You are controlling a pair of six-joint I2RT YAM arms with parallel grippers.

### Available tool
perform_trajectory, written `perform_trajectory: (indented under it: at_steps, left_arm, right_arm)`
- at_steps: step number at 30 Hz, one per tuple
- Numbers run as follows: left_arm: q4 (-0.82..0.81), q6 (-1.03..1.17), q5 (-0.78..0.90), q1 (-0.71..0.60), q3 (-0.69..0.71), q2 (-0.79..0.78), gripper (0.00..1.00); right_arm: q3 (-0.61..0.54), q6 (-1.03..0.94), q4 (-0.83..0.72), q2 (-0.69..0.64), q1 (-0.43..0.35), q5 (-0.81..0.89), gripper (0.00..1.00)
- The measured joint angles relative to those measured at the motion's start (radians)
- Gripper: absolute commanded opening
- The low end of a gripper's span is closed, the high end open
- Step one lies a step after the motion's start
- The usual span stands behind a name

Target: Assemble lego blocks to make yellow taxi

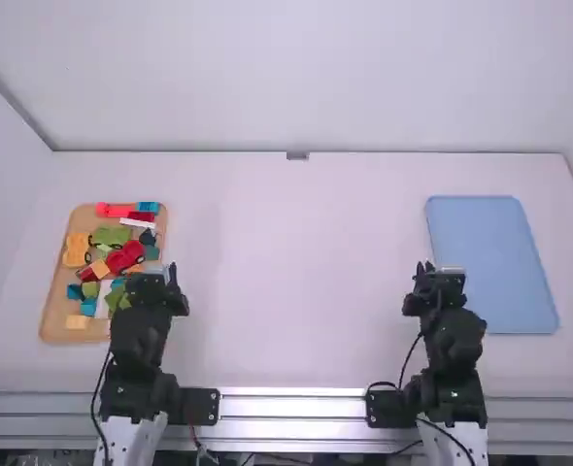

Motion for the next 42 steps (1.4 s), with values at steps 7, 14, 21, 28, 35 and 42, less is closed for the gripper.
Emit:
perform_trajectory:
  at_steps: [7,14,21,28,35,42]
  left_arm:
    - [-0.014,-0.001,-0.053,0.002,0.114,0.135,0.30]
    - [-0.063,-0.029,-0.114,0.056,0.246,0.292,0.43]
    - [-0.138,-0.057,-0.114,0.184,0.386,0.449,0.57]
    - [-0.297,-0.072,-0.049,0.402,0.574,0.624,0.71]
    - [-0.524,-0.074,-0.036,0.657,0.826,0.827,0.82]
    - [-0.739,-0.034,0.063,0.897,1.155,1.154,0.92]
  right_arm:
    - [0.164,-0.023,-0.040,0.171,0.000,-0.004,0.30]
    - [0.351,-0.052,-0.084,0.372,0.000,-0.027,0.43]
    - [0.546,-0.083,-0.113,0.575,0.004,-0.043,0.57]
    - [0.744,-0.117,-0.136,0.782,0.031,-0.062,0.71]
    - [0.919,-0.146,-0.153,0.964,0.055,-0.073,0.82]
    - [1.064,-0.173,-0.152,1.117,0.058,-0.085,0.91]
